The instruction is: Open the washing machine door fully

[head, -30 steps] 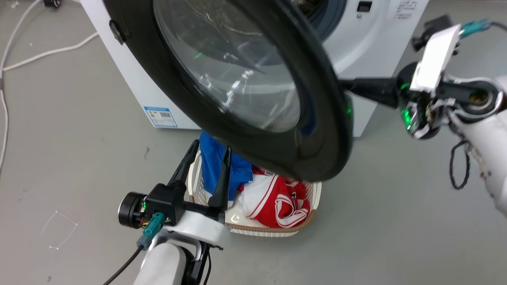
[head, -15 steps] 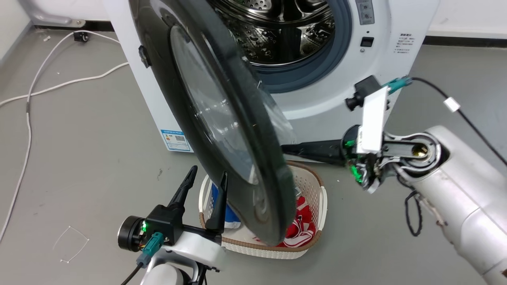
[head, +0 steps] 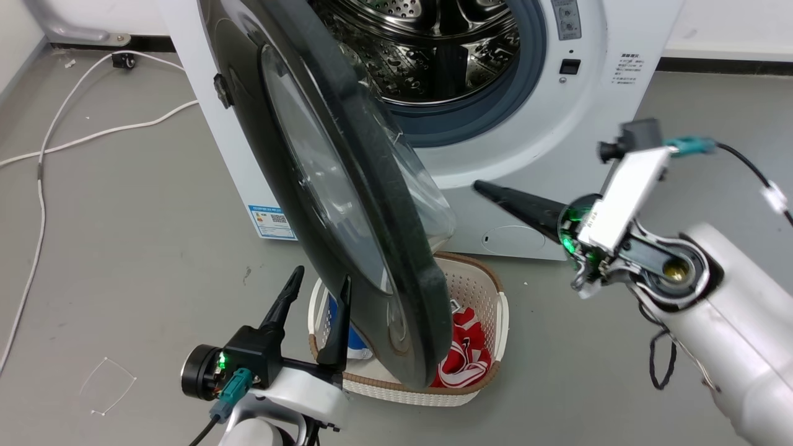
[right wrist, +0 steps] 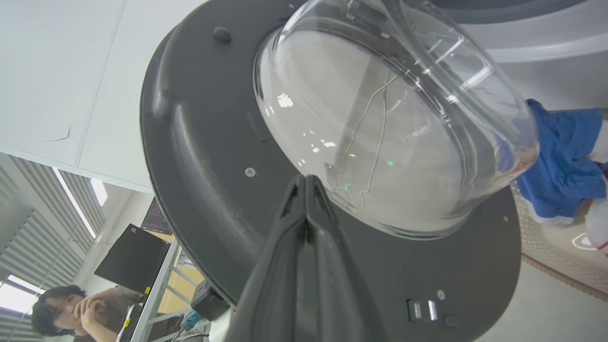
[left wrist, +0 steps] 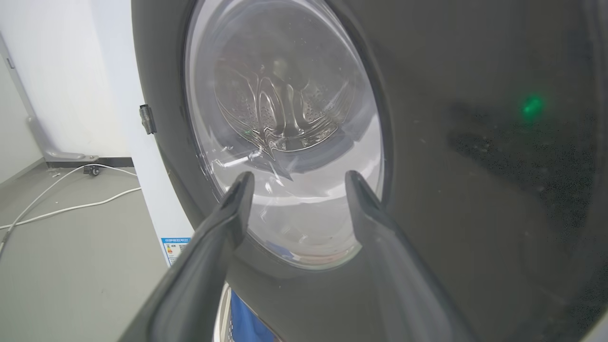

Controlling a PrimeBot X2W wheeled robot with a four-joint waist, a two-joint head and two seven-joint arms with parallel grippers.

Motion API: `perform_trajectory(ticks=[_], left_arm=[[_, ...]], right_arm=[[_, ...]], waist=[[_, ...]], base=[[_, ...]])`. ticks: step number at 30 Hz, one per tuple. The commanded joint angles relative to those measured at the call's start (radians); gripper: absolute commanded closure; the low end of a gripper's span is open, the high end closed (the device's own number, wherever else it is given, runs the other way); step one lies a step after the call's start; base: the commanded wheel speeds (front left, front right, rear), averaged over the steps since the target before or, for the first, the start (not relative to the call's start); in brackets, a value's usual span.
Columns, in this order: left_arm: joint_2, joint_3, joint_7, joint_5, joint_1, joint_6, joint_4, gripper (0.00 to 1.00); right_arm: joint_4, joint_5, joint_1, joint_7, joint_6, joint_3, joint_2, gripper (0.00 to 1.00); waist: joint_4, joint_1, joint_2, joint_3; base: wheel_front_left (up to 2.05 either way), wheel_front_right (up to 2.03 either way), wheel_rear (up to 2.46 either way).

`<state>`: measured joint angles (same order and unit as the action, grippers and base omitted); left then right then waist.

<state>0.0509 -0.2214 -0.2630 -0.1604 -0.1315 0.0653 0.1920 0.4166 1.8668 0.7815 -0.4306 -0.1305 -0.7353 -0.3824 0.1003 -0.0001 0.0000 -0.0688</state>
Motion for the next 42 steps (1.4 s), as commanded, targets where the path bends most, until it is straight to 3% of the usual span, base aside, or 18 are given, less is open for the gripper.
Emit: perform_trajectory(ticks=[1,13,15,16,17,18,21,25,29,34,37,42], left_arm=[[-0.001,0.002,-0.003,0.001,0.006,0.004,0.001,0.00],[-0.001,0.028,-0.003,0.015,0.028,0.013,0.021,0.00],[-0.001,0.036,-0.003,0.018,0.039,0.013,0.021,0.00],[-0.001,0.040,-0.003,0.019,0.046,0.014,0.021,0.00],[-0.001,0.043,-0.003,0.021,0.050,0.015,0.022,0.00],[-0.001,0.052,-0.003,0.019,0.058,0.017,0.027,0.00],[-0.001,0.055,-0.003,0.023,0.062,0.017,0.028,0.00],[-0.001,0.057,-0.003,0.026,0.063,0.016,0.025,0.00],[-0.001,0.062,-0.003,0.035,0.062,0.020,0.025,0.00],[-0.001,0.071,-0.002,0.043,0.056,0.021,0.023,0.00],[-0.001,0.076,-0.003,0.047,0.053,0.023,0.025,0.00],[-0.001,0.080,-0.003,0.052,0.050,0.028,0.027,0.00]], right_arm=[[-0.013,-0.022,-0.030,0.028,0.000,0.007,-0.006,1.00],[-0.205,-0.180,-0.421,0.480,0.000,0.181,-0.121,1.00],[-0.206,-0.227,-0.479,0.557,0.000,0.188,-0.133,0.51],[-0.202,-0.257,-0.503,0.594,0.000,0.184,-0.138,0.05],[-0.198,-0.278,-0.524,0.627,0.000,0.187,-0.136,0.00],[-0.171,-0.346,-0.578,0.680,0.000,0.222,-0.125,0.00],[-0.117,-0.493,-0.598,0.694,0.000,0.289,-0.106,0.00],[-0.090,-0.815,-0.628,0.695,0.000,0.516,-0.031,0.00],[-0.162,-1.165,-0.678,0.695,0.000,0.685,0.069,0.00],[-0.283,-1.521,-0.752,0.660,0.000,0.784,0.181,0.00],[-0.348,-1.650,-0.794,0.620,0.000,0.801,0.241,0.00],[-0.388,-1.737,-0.851,0.588,0.000,0.789,0.296,0.00]], waist=[[-0.003,0.0001,0.0000,0.000],[-0.037,0.0001,0.0000,0.030],[-0.045,0.0001,0.0000,0.037],[-0.050,0.0001,0.0000,0.042],[-0.053,0.0001,0.0000,0.046],[-0.059,0.0001,0.0000,0.053],[-0.067,0.0001,0.0000,0.056],[-0.074,0.0001,0.0000,0.059],[-0.077,0.0001,0.0000,0.064],[-0.078,0.0001,0.0000,0.068],[-0.078,0.0001,0.0000,0.068],[-0.076,0.0001,0.0000,0.068]], base=[[0.00,0.00,0.00],[0.00,0.00,0.00],[0.00,0.00,0.00],[0.00,0.00,0.00],[0.00,0.00,0.00],[0.00,0.00,0.00],[0.00,0.00,0.00],[0.00,0.00,0.00],[0.00,0.00,0.00],[0.00,0.00,0.00],[0.00,0.00,0.00],[0.00,0.00,0.00]])
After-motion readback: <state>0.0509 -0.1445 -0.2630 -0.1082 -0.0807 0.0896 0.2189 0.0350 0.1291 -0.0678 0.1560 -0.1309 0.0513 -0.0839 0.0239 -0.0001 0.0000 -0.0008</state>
